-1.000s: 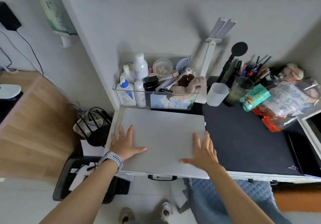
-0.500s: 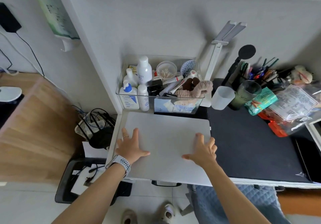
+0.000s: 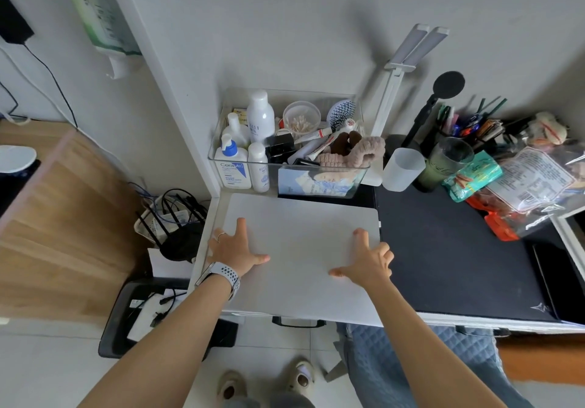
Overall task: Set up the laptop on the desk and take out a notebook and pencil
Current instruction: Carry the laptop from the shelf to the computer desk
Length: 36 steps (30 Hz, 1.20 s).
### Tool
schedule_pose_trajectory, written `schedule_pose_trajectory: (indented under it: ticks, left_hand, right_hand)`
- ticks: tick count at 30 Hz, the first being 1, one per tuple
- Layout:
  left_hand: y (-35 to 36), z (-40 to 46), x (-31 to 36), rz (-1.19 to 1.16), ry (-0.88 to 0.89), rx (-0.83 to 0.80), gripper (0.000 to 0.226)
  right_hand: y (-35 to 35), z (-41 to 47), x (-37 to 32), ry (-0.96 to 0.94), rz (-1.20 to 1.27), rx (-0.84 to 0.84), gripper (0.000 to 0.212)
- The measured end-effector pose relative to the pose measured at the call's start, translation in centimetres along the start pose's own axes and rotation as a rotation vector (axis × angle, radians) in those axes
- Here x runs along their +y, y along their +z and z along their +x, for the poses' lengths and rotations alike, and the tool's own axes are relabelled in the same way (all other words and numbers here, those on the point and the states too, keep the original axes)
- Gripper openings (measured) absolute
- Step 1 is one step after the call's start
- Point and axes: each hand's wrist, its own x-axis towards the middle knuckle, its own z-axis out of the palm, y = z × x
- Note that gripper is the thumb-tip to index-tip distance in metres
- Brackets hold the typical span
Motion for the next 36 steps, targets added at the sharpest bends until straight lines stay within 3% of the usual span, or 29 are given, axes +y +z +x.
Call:
schedule_pose_trajectory:
  ticks: [7,16,24,31,36]
  left_hand:
    - [0.1,-0.6,0.3,-0.083,-0.031,0.029,0.084]
    - [0.1,-1.9,-0.8,-0.153,-0.061,0.09,0.081]
    - [-1.6,-3.8,-0.6,-0.226,-0.062,0.153,0.081]
    - [-4.1,-6.0,-1.8,-0.375,0.008,0.185,0.111]
    - [-6.7,-8.8,-3.6,-0.387,0.044,0.279,0.119]
  right_hand:
    - [0.1,0.0,0.7,-0.059,0.038,0.044,0.084]
    - [-0.7,0.0,2.0,-0.099,0.265,0.031,0.077]
    - [-3.6,-1.0,1.2,-0.198,0.253,0.074,0.084]
    - [-6.3,-3.7,-0.4,-0.293,0.151,0.126,0.099]
    - [-7.8,-7.1,-2.2,-0.363,0.144,0.167,0.101]
